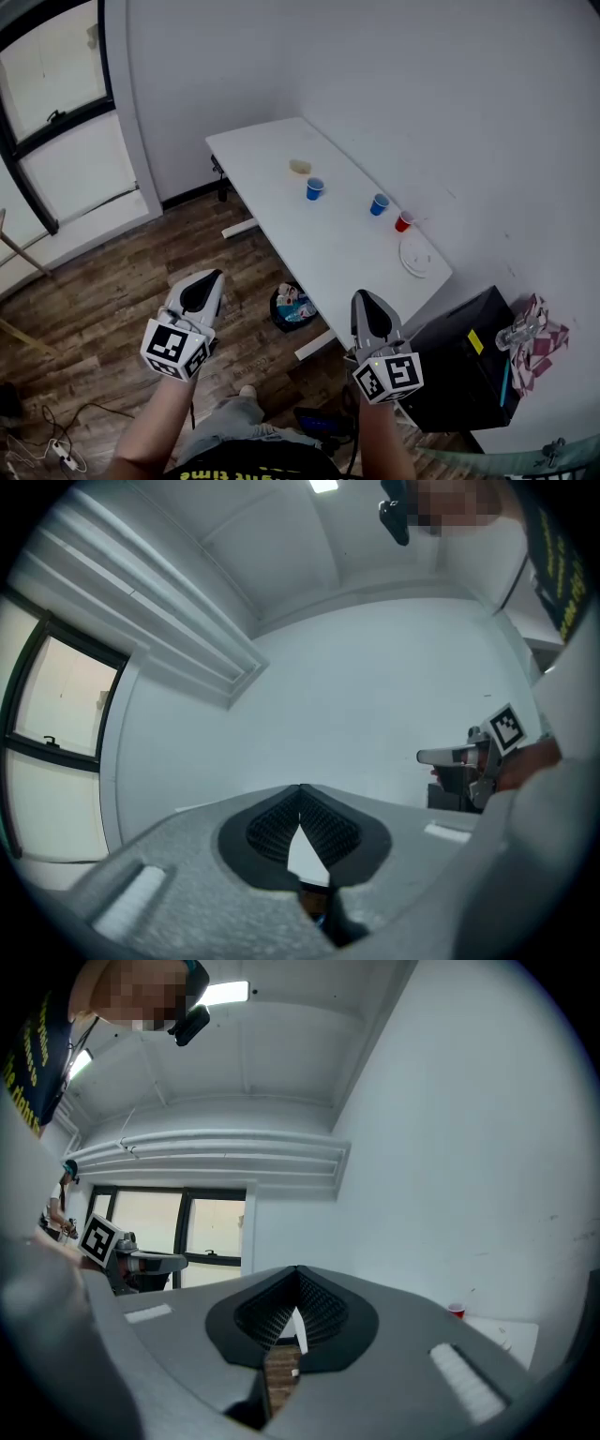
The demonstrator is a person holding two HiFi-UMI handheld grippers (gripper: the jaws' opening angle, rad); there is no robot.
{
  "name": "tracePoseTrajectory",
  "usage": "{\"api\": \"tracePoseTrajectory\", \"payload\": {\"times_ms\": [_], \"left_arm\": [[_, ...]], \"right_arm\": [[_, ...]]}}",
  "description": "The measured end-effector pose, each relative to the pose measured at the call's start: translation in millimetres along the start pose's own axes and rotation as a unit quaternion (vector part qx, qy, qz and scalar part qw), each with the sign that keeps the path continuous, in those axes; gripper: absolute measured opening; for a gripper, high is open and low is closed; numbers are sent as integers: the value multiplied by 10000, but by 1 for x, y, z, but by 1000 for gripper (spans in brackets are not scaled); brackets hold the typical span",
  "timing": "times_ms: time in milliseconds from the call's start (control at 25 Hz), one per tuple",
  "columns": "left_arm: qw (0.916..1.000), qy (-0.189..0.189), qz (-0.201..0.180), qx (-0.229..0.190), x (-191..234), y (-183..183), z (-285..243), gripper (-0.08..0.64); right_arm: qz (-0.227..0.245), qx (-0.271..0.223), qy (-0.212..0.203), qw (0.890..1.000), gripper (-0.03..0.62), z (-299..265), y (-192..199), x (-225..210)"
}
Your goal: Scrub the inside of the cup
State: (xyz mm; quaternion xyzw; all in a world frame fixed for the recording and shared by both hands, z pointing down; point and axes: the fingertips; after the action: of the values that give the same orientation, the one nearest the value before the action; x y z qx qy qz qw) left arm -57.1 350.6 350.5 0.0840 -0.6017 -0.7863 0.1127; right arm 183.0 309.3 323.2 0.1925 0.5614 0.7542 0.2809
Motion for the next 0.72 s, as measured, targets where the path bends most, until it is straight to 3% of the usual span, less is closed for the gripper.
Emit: {"api": "tracePoseTrajectory", "payload": {"times_ms": [720], "left_arm": [[10000, 1, 71, 29, 96, 33, -78, 6]], "right_arm": [[19, 5, 177, 9998, 6, -108, 40, -27]]}}
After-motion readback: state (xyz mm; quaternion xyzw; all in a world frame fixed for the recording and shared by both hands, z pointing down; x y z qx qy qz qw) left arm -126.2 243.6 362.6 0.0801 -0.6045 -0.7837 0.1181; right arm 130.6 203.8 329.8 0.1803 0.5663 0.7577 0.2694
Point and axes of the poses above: the fingertips, and each gripper's own axes: z backward along the fingers, x to its left, y out of its underside, and after that the axes turned 14 degrees about -x, right-handed
